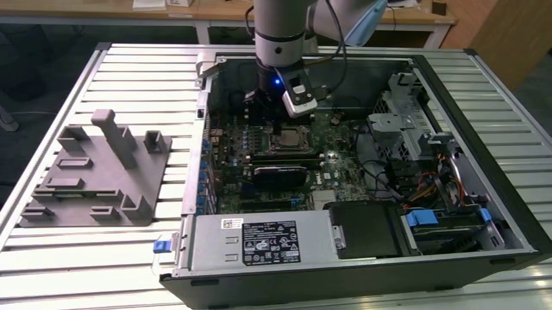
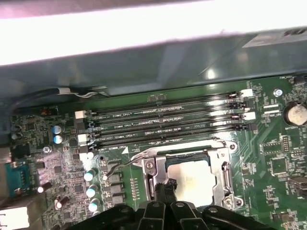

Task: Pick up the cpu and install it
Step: 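Close the cpu cover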

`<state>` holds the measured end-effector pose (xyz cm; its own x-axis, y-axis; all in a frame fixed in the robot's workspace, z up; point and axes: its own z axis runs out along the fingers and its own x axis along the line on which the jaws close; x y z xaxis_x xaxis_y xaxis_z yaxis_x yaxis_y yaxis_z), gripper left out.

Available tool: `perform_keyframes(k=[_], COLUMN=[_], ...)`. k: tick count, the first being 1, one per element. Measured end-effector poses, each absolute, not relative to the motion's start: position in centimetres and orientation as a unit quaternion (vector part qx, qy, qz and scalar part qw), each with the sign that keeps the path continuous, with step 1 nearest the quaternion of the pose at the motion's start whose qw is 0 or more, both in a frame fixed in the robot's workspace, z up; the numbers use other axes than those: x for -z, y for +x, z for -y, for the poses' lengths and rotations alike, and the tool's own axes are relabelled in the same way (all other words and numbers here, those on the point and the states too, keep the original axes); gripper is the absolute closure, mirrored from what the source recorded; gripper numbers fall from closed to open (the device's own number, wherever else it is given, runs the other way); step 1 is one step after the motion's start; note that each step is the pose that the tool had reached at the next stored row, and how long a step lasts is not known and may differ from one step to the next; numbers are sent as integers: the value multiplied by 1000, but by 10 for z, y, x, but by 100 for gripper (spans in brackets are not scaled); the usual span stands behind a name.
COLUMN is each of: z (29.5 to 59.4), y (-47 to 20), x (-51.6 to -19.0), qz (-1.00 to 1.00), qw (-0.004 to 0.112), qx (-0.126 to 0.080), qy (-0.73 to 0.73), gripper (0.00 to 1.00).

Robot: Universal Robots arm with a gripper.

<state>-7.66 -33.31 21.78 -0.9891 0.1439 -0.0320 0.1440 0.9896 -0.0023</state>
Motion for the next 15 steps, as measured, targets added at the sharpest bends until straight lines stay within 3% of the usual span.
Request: perform_keyframes(k=[15], z=[332], y=[-51], x=[-219], qz=[-997], qw=[16], qx=[3], qy=[72], gripper=[89])
